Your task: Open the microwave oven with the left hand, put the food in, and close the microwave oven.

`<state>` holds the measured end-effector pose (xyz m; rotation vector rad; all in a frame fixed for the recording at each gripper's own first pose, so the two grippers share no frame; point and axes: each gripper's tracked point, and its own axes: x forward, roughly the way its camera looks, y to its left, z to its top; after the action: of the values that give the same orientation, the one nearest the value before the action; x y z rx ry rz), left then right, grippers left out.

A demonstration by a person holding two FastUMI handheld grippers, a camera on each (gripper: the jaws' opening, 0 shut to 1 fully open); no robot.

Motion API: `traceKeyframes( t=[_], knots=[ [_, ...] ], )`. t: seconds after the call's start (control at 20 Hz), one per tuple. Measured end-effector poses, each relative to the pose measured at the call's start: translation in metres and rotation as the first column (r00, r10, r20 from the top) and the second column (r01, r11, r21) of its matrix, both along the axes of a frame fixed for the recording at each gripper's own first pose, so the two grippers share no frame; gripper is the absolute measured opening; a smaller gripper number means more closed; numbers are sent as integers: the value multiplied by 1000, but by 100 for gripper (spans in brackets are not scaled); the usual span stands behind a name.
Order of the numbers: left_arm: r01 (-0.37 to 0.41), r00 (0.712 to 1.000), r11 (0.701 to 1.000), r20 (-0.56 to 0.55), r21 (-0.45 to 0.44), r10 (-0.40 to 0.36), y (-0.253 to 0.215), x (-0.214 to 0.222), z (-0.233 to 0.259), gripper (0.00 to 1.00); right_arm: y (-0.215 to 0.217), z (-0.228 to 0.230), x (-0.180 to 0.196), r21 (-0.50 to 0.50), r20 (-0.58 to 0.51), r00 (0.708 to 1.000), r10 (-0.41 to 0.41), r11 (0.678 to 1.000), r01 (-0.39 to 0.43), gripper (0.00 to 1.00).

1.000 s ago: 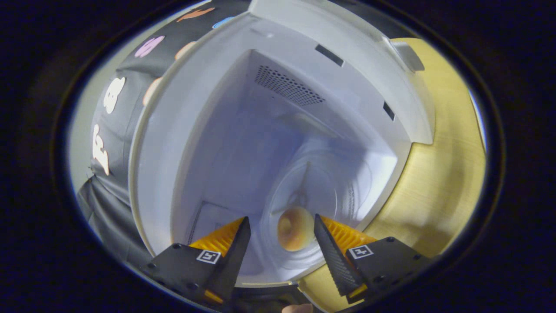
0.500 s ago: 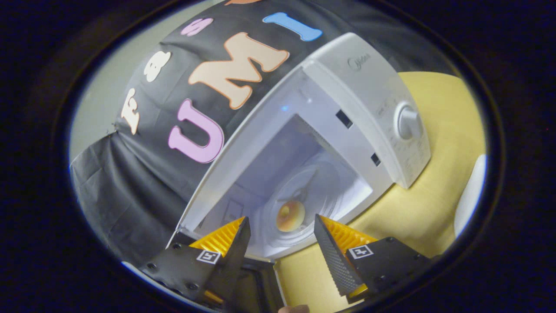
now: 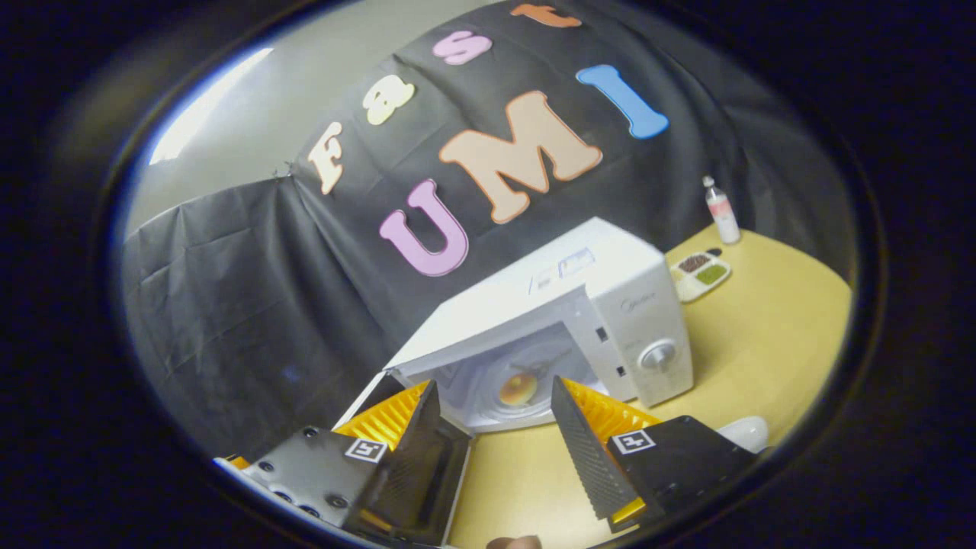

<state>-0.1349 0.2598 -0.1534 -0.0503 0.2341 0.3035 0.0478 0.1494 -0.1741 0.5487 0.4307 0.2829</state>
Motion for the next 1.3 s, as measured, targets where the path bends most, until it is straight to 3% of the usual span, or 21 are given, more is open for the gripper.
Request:
traceKeyframes(
  t=[0.25, 0.5, 0.55, 0.6, 0.65, 0.75, 0.85, 1.15, 1.3],
  knots=[
    [52, 997, 997, -66, 56, -49, -1, 11, -29, 92, -58, 102, 8, -163, 224, 974, -21, 985, 59, 79],
    [134, 986, 988, -111, 75, -125, -20, 25, -54, 82, -97, 173, 11, -273, 318, 948, -34, 954, 126, 80],
    [141, 984, 987, -123, 84, -130, -21, 29, -61, 76, -104, 187, 11, -280, 353, 935, -39, 949, 146, 91],
    [170, 978, 982, -138, 83, -158, -28, 33, -69, 72, -114, 197, 12, -295, 378, 924, -48, 940, 170, 80],
    [181, 973, 979, -159, 98, -164, -33, 32, -74, 65, -122, 202, 12, -307, 393, 918, -54, 933, 186, 80],
    [93, 972, 977, -229, 190, -48, -8, 34, -93, 32, -130, 205, 10, -327, 402, 914, -53, 924, 197, 80],
    [114, 962, 984, -261, 137, -75, -23, 31, -105, 0, -139, 206, 10, -319, 394, 917, -68, 925, 206, 80],
    [153, 958, 983, -259, 99, -123, -54, 43, -116, 0, -155, 226, 13, -281, 407, 907, -108, 930, 237, 81],
    [203, 952, 977, -245, 63, -182, -78, 49, -114, 0, -157, 239, 12, -284, 426, 898, -110, 926, 248, 81]
  ],
)
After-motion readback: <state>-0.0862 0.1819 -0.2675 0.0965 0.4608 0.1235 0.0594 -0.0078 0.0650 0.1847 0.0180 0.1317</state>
